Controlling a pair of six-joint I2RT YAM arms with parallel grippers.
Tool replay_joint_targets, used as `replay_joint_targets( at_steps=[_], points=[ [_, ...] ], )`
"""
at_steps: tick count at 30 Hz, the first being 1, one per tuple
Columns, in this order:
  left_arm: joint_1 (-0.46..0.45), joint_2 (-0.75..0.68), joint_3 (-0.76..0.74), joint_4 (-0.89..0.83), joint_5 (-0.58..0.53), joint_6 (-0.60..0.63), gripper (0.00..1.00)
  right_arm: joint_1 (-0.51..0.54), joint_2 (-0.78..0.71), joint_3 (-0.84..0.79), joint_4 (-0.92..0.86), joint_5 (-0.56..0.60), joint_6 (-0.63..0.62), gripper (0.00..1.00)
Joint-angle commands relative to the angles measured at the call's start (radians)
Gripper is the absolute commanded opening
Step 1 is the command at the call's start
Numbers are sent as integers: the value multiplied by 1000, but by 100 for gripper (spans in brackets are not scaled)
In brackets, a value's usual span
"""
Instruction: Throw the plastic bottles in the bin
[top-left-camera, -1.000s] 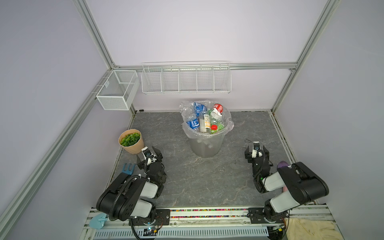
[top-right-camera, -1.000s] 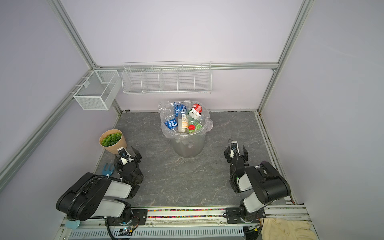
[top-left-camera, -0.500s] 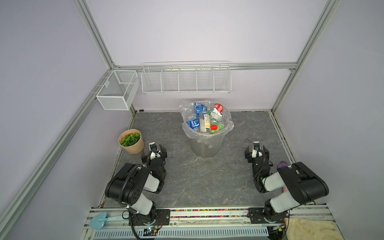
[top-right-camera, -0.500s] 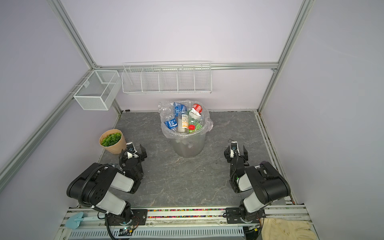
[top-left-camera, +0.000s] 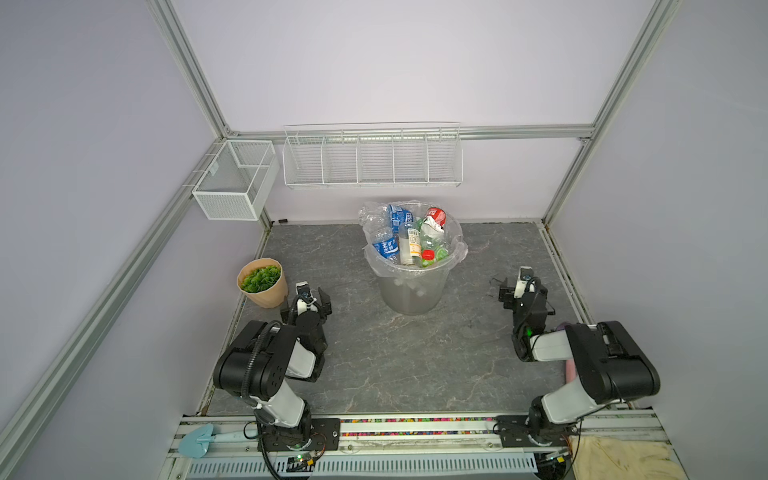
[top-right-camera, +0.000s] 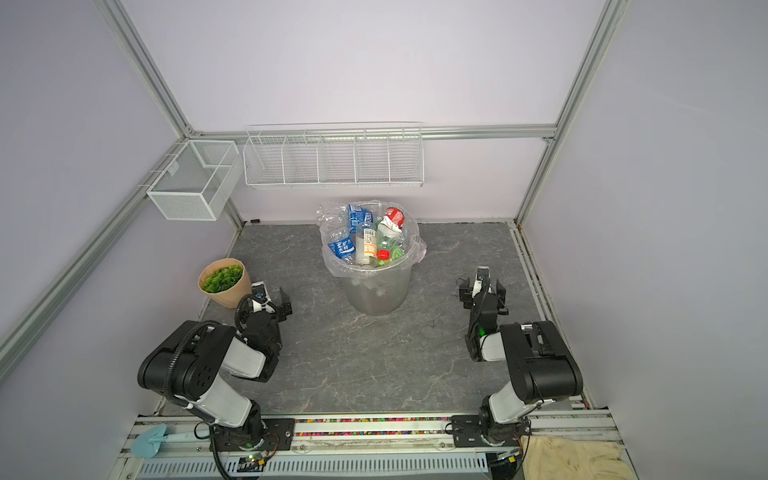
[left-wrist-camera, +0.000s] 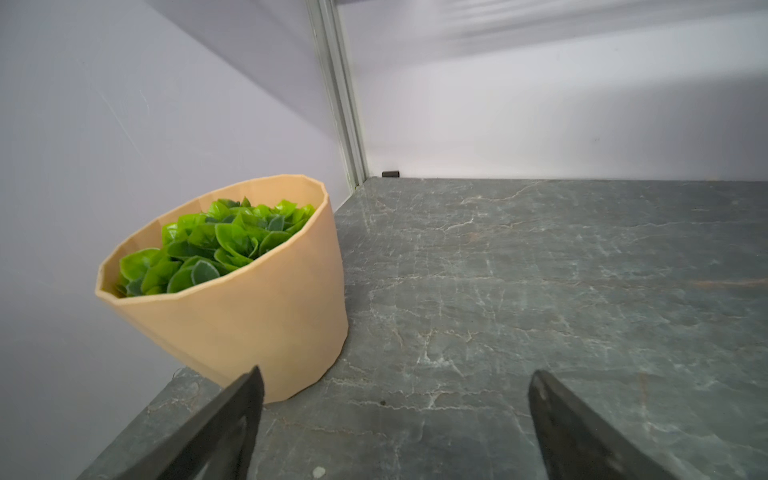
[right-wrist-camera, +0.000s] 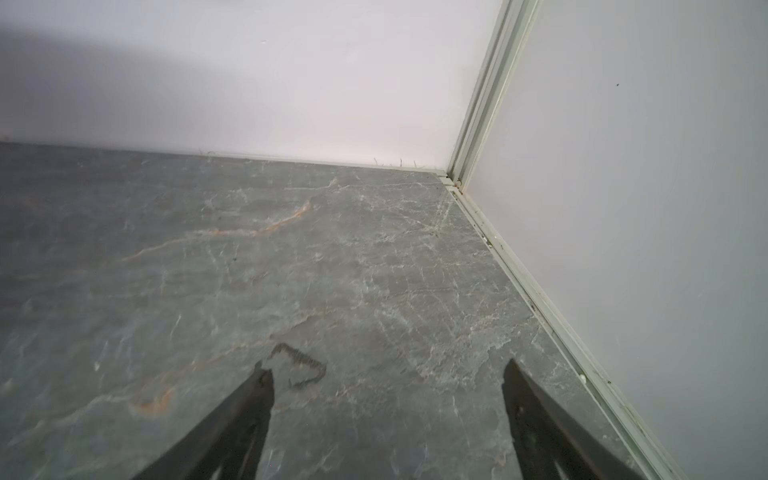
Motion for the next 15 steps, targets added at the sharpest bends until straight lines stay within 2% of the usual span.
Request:
replay_joint_targets(
  at_steps=[1, 3, 5, 8, 15],
  points=[
    [21, -26, 67, -75, 44, -40, 98, -12, -27, 12, -147, -48, 51, 89],
    [32, -31, 90, -120, 49, -49, 98, -13, -20, 9, -132, -47, 47, 89],
    [55, -52, 145, -254, 68, -79, 98, -13, -19, 14, -137, -45, 48, 89],
    [126, -78, 214, -435, 164, -144, 98, -48, -24, 28, -178, -79, 82, 89],
    [136, -71, 209, -415, 180, -144, 98, -50, -29, 24, -176, -84, 81, 89]
  ],
)
